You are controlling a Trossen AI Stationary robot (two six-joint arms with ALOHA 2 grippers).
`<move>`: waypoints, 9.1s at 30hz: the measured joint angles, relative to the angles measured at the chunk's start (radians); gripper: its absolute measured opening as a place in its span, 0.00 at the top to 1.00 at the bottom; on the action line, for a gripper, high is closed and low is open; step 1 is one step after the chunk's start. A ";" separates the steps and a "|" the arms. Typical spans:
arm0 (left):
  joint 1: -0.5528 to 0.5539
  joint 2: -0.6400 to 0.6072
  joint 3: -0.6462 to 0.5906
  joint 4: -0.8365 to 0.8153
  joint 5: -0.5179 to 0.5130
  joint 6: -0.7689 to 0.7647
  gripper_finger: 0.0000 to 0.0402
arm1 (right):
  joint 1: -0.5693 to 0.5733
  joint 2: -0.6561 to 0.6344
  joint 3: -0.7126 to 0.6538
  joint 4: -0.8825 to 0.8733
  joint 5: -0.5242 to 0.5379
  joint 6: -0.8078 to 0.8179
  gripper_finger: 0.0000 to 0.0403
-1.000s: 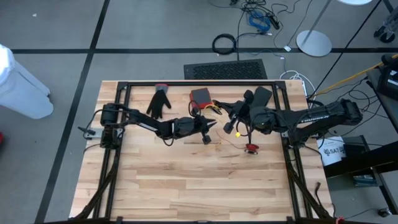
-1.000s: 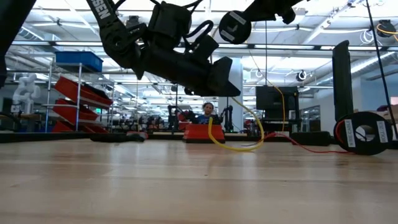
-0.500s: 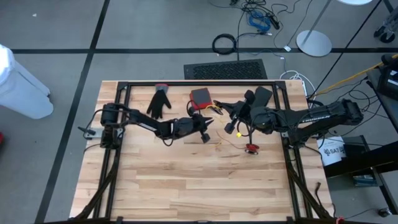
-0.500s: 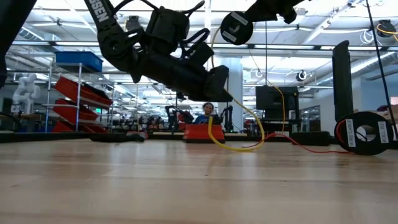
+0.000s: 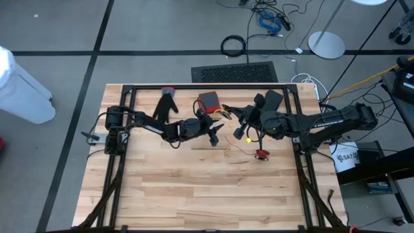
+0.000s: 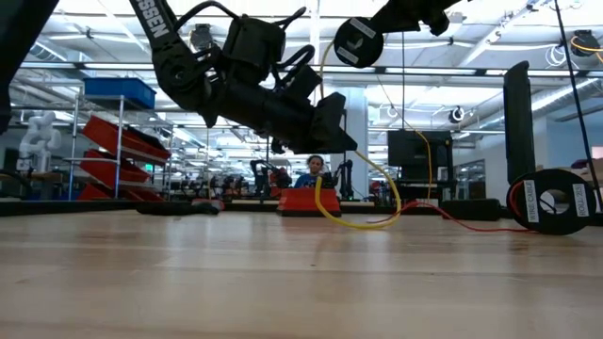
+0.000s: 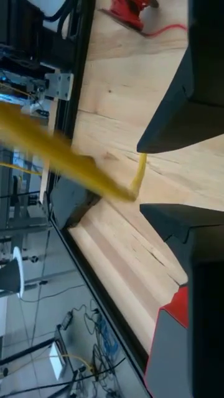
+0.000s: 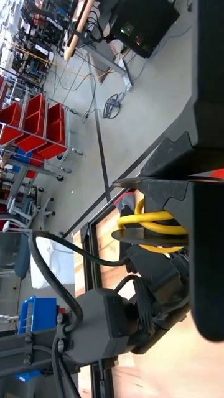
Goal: Coil cords
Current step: Coil the yellow wire onto the spool
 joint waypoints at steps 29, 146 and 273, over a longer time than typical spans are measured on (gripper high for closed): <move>0.026 0.121 0.063 0.060 0.036 -0.066 0.81 | 0.000 0.001 0.002 -0.001 0.000 0.003 1.00; -0.099 -0.182 0.025 0.168 -0.036 0.196 0.60 | 0.007 -0.242 0.000 -0.007 -0.156 -0.080 1.00; -0.029 -0.114 0.053 -0.100 0.216 0.076 0.78 | -0.101 0.306 -0.087 0.832 0.044 -0.163 1.00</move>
